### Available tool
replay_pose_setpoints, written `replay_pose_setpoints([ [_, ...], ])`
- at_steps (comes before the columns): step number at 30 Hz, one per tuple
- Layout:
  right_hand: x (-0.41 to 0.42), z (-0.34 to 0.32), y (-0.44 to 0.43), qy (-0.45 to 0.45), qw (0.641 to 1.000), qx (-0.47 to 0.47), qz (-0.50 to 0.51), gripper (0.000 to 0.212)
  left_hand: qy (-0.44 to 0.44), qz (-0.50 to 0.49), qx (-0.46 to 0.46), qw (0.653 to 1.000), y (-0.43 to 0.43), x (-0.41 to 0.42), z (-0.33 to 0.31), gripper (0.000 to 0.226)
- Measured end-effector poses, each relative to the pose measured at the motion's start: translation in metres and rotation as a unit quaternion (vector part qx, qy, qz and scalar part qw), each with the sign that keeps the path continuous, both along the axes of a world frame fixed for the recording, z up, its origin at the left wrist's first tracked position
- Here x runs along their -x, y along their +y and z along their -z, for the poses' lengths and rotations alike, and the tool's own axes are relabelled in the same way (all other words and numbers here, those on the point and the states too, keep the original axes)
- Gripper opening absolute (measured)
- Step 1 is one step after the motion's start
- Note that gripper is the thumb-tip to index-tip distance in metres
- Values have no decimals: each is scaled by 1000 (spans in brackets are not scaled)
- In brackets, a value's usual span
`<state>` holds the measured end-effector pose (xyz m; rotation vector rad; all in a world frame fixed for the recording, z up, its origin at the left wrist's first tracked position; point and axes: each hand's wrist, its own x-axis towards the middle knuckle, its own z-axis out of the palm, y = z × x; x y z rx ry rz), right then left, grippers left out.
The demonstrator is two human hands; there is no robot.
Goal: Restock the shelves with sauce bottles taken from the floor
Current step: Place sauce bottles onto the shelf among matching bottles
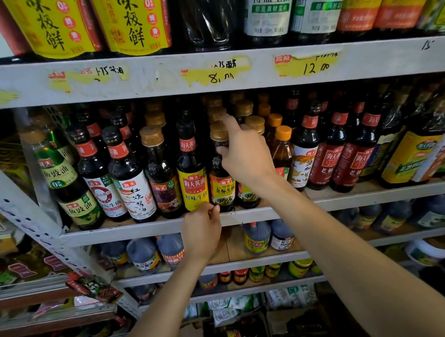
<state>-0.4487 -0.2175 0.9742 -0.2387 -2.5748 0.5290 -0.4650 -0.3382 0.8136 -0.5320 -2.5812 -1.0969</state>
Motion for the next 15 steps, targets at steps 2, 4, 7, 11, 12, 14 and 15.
replay_pose_setpoints([
  [2, -14, 10, -3, 77, 996, 32, 6, 50, 2, -1, -6, 1000, -2, 0, -2, 19],
  [4, -33, 27, -1, 145, 986, 87, 11, 36, 2, 5, -7, 1000, -3, -3, -2, 17],
  [7, -64, 71, 10, 123, 969, 207, 59, 23, -39, 56, -15, 998, 6, -14, -3, 16],
  [11, -93, 118, 30, 53, 895, 417, 149, 22, -108, 166, -16, 980, 51, -39, -12, 18],
  [12, -102, 126, 37, 51, 880, 438, 174, 23, -111, 191, -8, 975, 66, -48, -13, 19],
  [14, -127, 138, 54, 60, 851, 474, 219, 23, -126, 240, 27, 962, 96, -70, -12, 18],
  [15, -143, 145, 66, 68, 840, 484, 235, 24, -129, 259, 48, 956, 110, -82, -8, 15],
])
